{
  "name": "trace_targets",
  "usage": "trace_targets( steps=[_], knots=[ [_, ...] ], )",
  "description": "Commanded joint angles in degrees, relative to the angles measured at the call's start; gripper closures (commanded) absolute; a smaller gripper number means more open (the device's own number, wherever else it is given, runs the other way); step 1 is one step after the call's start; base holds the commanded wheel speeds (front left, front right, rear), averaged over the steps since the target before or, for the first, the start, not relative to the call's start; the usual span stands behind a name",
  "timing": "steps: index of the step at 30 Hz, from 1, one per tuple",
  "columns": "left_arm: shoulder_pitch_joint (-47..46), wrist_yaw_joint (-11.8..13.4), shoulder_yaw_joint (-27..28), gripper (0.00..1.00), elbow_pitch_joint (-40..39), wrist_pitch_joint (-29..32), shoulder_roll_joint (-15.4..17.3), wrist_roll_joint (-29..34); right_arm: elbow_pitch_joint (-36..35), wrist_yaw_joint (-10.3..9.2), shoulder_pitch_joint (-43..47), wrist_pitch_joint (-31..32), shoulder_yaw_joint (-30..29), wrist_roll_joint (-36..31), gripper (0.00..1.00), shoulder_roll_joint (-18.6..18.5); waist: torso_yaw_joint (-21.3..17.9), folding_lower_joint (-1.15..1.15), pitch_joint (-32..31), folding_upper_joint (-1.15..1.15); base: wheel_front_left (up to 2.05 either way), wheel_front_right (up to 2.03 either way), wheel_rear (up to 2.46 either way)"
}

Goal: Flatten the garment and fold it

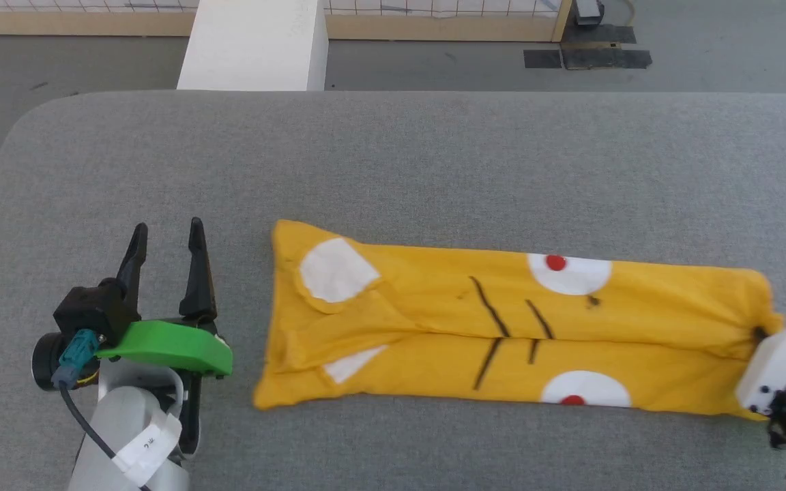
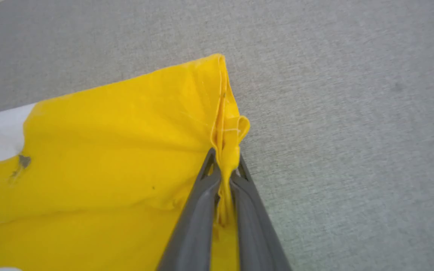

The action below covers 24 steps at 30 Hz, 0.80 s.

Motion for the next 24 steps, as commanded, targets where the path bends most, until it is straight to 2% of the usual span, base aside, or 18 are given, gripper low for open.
trace_targets(
  steps=[1, 3, 5, 10, 13, 16, 20, 24],
  knots=[
    [-0.2, -0.3, 0.4, 0.00, 0.1, -0.3, -0.3, 0.8, -0.8, -0.10, 0.5, -1.4, -1.7, -2.1, 1.00, -0.2, -0.1, 0.00, 0.2, 0.00, 0.00, 0.00, 0.00],
    [-0.3, -0.6, 0.7, 0.00, 0.2, -0.3, -0.5, 0.9, -1.2, -0.10, 0.4, -2.8, -4.3, -4.9, 1.00, -0.3, -0.1, 0.00, 0.5, 0.00, 0.00, 0.00, 0.00],
    [-0.5, -1.0, 0.9, 0.00, 0.4, -0.3, -0.9, 1.4, -0.9, -0.10, -0.4, -5.1, -7.6, -8.4, 1.00, -2.0, -0.2, 0.00, 1.1, 0.00, 0.00, 0.00, 0.00],
    [-0.7, -1.5, 1.1, 0.00, 1.1, -0.3, -1.4, 1.8, -0.8, -0.10, -1.2, -5.5, -6.8, -9.7, 1.00, -4.2, -0.3, 0.00, 1.1, 0.00, 0.00, 0.00, 0.00],
    [-0.7, -1.7, 1.1, 0.00, 1.4, -0.3, -1.6, 2.0, -2.2, -0.10, -0.7, -4.0, -3.6, -8.4, 1.00, -4.5, -0.2, 0.00, 0.9, 0.00, 0.00, 0.00, 0.00],
    [-0.5, -2.0, 1.3, 0.00, 1.7, -0.3, -1.8, 2.1, -6.5, -0.10, 1.1, -0.8, 1.6, -5.9, 1.00, -4.5, -0.2, 0.00, 0.4, 0.00, 0.00, 0.00, 0.00],
    [-0.1, -2.3, 1.4, 0.00, 2.0, -0.3, -1.9, 2.4, -16.5, -0.10, 4.5, 5.6, 9.2, -1.6, 1.00, -4.2, 0.0, 0.00, -0.2, 0.00, 0.00, 0.00, 0.00],
    [-0.2, -2.5, 1.4, 0.00, 1.7, -0.3, -2.2, 2.7, -29.5, -0.10, 7.3, 13.5, 17.6, 1.2, 1.00, -4.3, 0.4, 0.00, -0.4, 0.00, 0.00, 0.00, 0.00]
  ],
)
